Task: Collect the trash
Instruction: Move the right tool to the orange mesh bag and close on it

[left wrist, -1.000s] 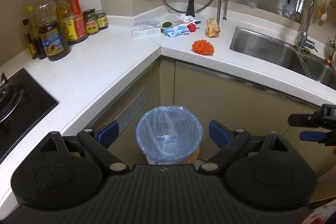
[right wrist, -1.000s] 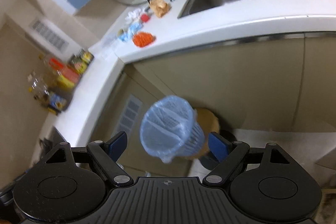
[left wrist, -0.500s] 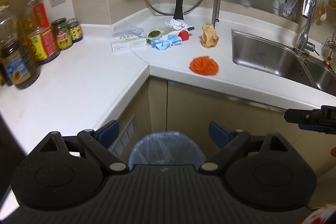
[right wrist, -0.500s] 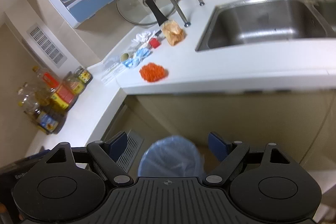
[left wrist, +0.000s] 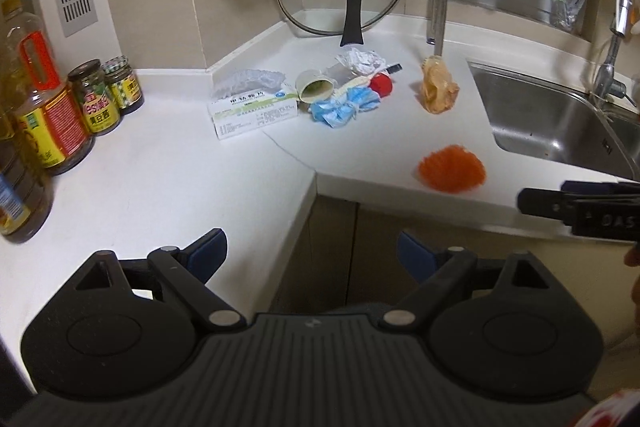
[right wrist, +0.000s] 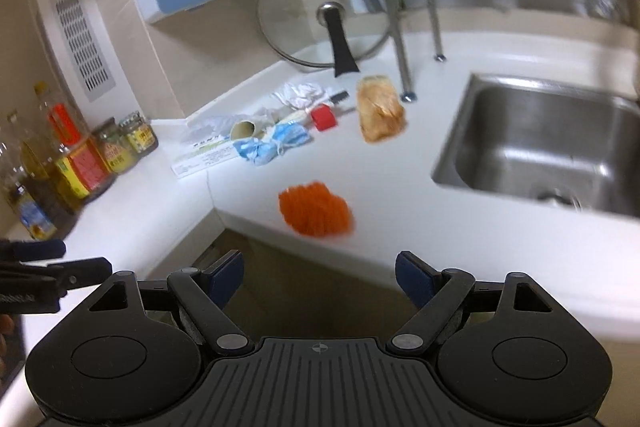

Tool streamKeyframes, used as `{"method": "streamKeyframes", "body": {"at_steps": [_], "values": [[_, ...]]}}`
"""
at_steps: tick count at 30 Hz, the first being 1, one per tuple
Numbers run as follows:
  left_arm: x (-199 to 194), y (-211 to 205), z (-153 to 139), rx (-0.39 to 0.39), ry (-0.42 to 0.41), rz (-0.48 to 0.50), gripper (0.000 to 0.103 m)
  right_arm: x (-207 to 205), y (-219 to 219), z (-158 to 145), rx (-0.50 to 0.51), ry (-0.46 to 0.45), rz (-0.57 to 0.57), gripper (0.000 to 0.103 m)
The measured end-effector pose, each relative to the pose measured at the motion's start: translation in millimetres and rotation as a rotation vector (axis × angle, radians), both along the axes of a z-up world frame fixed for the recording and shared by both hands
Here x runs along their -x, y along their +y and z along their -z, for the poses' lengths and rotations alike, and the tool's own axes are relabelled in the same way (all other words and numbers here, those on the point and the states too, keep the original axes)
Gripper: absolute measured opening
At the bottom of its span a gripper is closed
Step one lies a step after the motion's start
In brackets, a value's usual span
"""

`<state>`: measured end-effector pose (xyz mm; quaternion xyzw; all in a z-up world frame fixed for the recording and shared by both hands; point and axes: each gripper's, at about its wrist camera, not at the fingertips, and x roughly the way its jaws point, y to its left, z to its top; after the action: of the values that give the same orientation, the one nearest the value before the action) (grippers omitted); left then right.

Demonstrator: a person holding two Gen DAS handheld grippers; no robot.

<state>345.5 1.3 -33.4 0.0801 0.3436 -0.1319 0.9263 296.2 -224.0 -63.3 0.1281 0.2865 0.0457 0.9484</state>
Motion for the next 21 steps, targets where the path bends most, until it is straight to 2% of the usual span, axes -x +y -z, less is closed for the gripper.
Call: {"method": "streamKeyframes", "body": {"at_steps": [6,15,17,19,21], "values": [[-37.3,-1.0,7.4,-0.01,0.001,0.018,0.091,-59.1,18.9,14.7,0.127,-0.005,-0.037,0.083],[-77.7,-5.0,20.0,-0.011,0.018,0.043,0.091,-105.5,33.0,39.3,0.221,0.051,-0.058,0.075],[-83.9,-6.8,22.6,-0.013,0.02,0.052,0.091,-110.5,34.0,43.4,0.227,0.068,-0.058,0.07],[-90.8,-8.1,24.4,-0.011,0.022,0.058,0.091,-113.8,34.5,47.1,0.234,0.08,-0.06,0.059],[-96.9,-9.0,25.6,-0.009,0.021,0.063,0.091,-116.0,33.9,47.5,0.237,0.075,-0.056,0.058]]}}
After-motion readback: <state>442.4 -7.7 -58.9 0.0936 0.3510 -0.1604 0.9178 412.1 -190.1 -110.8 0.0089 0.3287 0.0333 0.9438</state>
